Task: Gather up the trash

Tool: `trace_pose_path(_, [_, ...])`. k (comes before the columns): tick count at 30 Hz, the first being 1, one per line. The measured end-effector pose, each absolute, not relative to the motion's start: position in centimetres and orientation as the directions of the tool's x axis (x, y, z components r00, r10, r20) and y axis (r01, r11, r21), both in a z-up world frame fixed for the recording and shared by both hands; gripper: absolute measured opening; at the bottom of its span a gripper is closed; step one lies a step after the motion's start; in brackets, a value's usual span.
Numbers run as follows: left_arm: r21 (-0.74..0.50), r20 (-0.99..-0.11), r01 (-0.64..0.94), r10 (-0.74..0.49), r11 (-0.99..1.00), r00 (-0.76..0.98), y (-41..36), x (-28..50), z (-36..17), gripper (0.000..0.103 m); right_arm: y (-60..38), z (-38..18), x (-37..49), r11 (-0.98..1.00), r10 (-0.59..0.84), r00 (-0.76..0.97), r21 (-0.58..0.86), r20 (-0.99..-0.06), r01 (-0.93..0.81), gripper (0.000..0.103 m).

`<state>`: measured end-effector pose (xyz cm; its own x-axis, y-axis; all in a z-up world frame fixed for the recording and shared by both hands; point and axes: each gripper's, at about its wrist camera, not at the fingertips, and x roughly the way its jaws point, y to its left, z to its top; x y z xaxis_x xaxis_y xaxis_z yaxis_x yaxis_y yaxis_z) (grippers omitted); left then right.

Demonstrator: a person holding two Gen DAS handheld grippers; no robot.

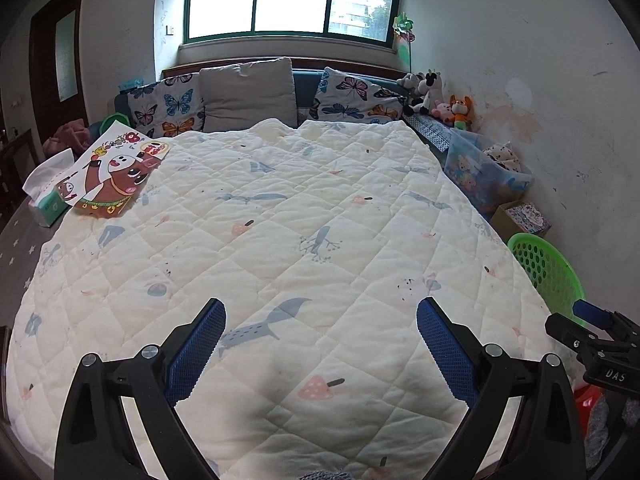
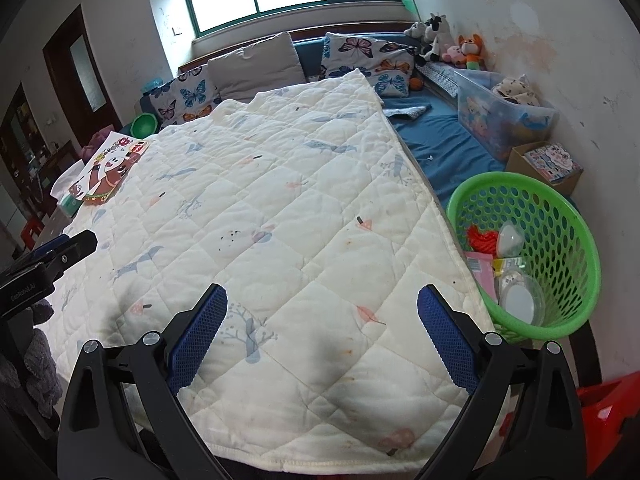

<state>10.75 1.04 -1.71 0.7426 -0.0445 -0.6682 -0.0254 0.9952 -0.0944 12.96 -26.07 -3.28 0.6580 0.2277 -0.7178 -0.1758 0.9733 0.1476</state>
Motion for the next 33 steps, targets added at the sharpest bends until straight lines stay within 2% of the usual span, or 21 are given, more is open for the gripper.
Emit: trace_pose_path(33, [-0.077,-0.665,-0.07,0.001,0.995,0.747,1.6,6.5,-2.0,0.093,-25.7,-2.7,10.3,0.972,0.235,0.68,0.148,-0.695,-0.184,0.095])
